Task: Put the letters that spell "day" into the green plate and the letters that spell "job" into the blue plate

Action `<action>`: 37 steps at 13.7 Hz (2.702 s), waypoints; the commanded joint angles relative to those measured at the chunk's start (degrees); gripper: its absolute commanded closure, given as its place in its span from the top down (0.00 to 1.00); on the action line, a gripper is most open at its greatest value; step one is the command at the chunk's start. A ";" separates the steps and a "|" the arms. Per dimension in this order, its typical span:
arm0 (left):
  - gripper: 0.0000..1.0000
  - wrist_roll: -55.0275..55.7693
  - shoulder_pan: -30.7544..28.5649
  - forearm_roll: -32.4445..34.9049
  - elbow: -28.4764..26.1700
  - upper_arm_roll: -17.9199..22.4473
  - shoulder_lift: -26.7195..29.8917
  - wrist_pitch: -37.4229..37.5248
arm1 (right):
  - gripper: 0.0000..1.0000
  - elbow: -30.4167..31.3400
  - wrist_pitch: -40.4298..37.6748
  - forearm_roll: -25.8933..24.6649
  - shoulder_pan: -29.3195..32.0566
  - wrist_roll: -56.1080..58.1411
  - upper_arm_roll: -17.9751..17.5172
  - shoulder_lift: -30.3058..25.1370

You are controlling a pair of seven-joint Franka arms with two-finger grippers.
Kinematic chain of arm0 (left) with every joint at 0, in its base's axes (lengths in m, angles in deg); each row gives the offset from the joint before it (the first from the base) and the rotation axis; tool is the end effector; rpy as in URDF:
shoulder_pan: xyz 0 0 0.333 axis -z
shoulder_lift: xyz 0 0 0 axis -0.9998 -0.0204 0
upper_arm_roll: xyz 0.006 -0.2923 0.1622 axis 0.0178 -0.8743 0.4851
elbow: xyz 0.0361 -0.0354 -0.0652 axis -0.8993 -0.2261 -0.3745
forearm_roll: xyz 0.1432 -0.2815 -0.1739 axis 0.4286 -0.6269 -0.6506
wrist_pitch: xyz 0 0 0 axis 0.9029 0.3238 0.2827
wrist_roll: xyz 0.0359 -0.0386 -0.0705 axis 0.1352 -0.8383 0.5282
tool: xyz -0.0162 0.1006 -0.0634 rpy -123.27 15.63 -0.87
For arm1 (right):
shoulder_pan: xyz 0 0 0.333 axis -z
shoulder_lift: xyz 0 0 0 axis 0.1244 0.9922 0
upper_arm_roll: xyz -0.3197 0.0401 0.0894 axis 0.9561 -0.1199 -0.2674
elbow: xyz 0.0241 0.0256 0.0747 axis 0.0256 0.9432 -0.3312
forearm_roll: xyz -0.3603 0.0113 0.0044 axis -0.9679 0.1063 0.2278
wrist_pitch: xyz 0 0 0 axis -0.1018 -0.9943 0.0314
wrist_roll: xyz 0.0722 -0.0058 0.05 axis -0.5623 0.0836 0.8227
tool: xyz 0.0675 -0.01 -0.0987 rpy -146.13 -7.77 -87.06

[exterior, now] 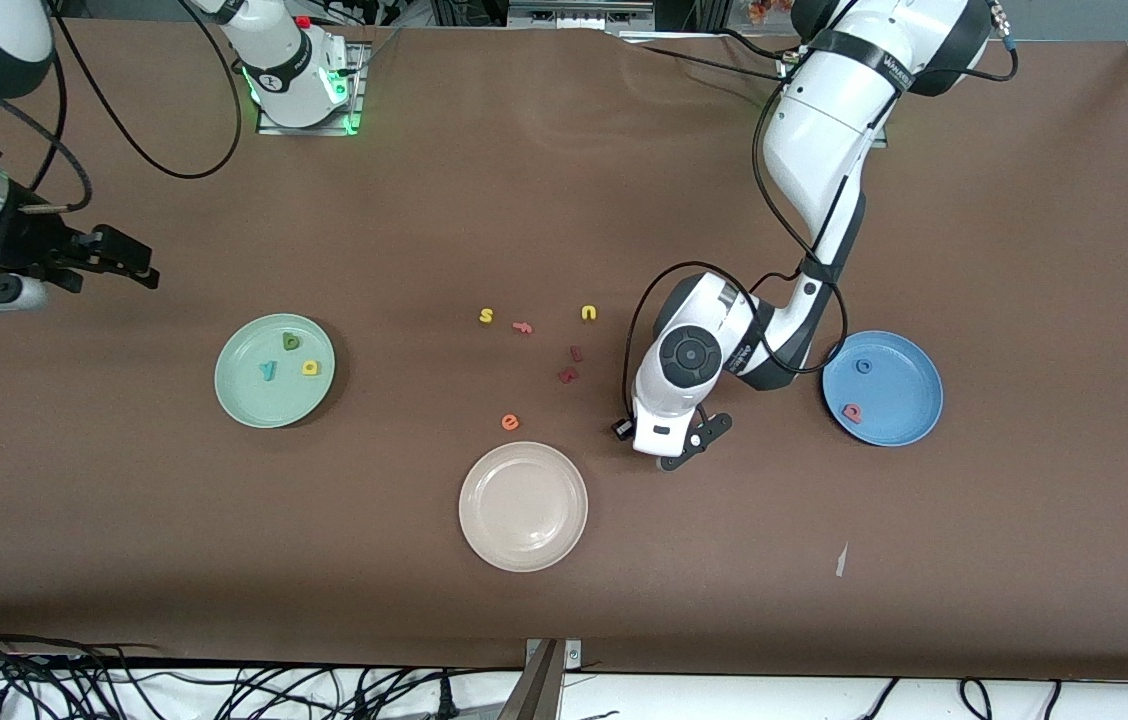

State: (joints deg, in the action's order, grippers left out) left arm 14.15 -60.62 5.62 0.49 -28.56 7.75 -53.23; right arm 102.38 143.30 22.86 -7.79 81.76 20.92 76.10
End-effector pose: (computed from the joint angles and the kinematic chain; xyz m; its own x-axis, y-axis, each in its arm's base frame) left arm 0.6288 -0.3737 0.1926 0.7937 0.6050 -0.0632 0.6076 -0.7934 0.0370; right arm 0.5394 0.0070 0.5556 0.9998 0.0218 -0.0047 0.0214 -0.9964 -0.0823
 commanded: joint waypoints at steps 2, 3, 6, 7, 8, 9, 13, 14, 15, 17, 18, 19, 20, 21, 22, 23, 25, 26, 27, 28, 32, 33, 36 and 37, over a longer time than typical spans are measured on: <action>0.04 -1.32 0.70 -0.57 1.87 0.84 -1.08 0.34 | 1.00 0.66 0.61 0.62 -0.85 0.11 -1.42 -0.56; 0.00 -2.20 0.62 -0.57 1.87 0.84 -1.00 0.34 | 1.00 0.66 0.61 -2.25 -2.25 -0.24 -1.86 -0.56; 0.00 -4.04 -0.17 -0.40 1.87 0.92 0.84 2.52 | 1.00 0.66 0.17 -5.88 -3.32 -0.68 -2.48 -0.64; 0.00 -6.40 -1.57 -0.40 1.87 0.75 2.16 5.23 | 1.00 0.74 0.26 -5.54 -3.32 -0.86 -2.40 -0.64; 0.00 -10.43 -3.15 -0.40 1.87 0.49 3.82 8.92 | 1.00 0.74 0.35 -5.44 -3.23 -0.86 -2.40 -0.47; 0.00 -16.47 -4.03 -0.75 1.79 0.48 5.41 13.74 | 1.00 0.83 0.61 -5.44 -3.31 -0.86 -2.66 -0.29; 0.00 -36.70 -9.91 -0.31 -4.25 0.57 13.04 24.33 | 1.00 1.18 1.22 -3.60 -3.32 -0.86 -3.98 0.41; 0.00 -41.10 -11.58 -0.22 -8.19 0.57 16.03 23.99 | 1.00 1.27 1.05 -3.42 -3.23 -0.86 -3.80 0.32; 0.00 -45.93 -13.34 -0.22 -12.15 0.57 19.10 23.20 | 1.00 1.36 0.79 -3.34 -3.23 -0.86 -3.80 0.24; 0.00 -55.42 -17.38 -0.22 -19.53 0.57 24.73 20.66 | 1.00 1.10 -1.31 -3.33 -3.31 -0.86 -3.71 -0.72; 0.00 -59.56 -19.14 0.30 -23.05 0.66 26.93 18.99 | 1.00 0.92 -2.72 -3.33 -3.32 -0.86 -3.80 -1.17; 0.00 -62.47 -20.47 2.04 -26.48 0.57 28.61 16.97 | 1.00 0.92 -3.34 -3.33 -3.32 -0.86 -4.06 -1.61; 0.00 -64.24 -21.70 3.19 -29.56 0.57 29.84 14.86 | 1.00 1.01 -3.78 -3.33 -3.32 -0.86 -4.07 -1.96; 0.00 -65.91 -22.23 3.73 -32.72 0.57 30.99 11.88 | 1.00 1.09 -3.78 -3.25 -3.23 -0.86 -3.89 -1.87; 0.00 -66.62 -22.24 4.95 -36.50 0.57 32.04 8.29 | 1.00 0.92 -3.70 -2.64 -3.31 -0.86 -3.72 -1.87; 0.00 -66.63 -22.32 6.53 -40.19 0.57 32.57 3.29 | 1.00 1.01 -3.78 -1.76 -3.23 -0.86 -3.71 -1.87; 0.00 -66.72 -22.67 11.18 -45.22 0.57 32.76 -3.76 | 1.00 1.27 -4.83 -1.58 -3.31 -0.77 -3.71 -1.96; 0.00 -66.89 -23.72 12.94 -46.02 0.57 32.67 -5.18 | 1.00 1.27 -5.54 -1.58 -3.32 -0.68 -3.71 -1.96; 0.00 -68.20 -24.69 14.70 -46.20 0.48 32.41 -5.63 | 1.00 1.27 -5.63 -1.49 -3.32 -0.68 -3.80 -1.96; 0.00 -70.91 -25.39 15.24 -46.20 0.48 32.23 -5.64 | 1.00 1.01 -5.54 -1.49 -3.32 -0.77 -3.98 -1.96; 1.00 -73.84 -27.95 14.37 -44.54 0.48 32.05 -2.93 | 1.00 0.66 -5.81 -1.49 -3.49 -0.68 -5.91 -3.09; 1.00 -73.31 -27.78 13.76 -42.79 0.48 31.96 -0.48 | 1.00 0.22 -5.55 -0.88 -3.49 -0.60 -4.08 -3.28; 1.00 -72.17 -27.69 12.52 -33.58 0.48 31.88 12.95 | 1.00 -6.45 -5.28 2.30 -3.58 0.02 -0.90 -2.84; 1.00 -72.08 -27.60 12.52 -30.50 0.48 31.88 16.74 | 1.00 -6.64 -4.93 0.99 -4.01 -0.50 -1.51 -2.58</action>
State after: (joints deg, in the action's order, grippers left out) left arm -58.10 -88.37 18.92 -35.85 -27.91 39.06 -43.97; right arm 97.96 138.54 23.98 -11.28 81.60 19.77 73.27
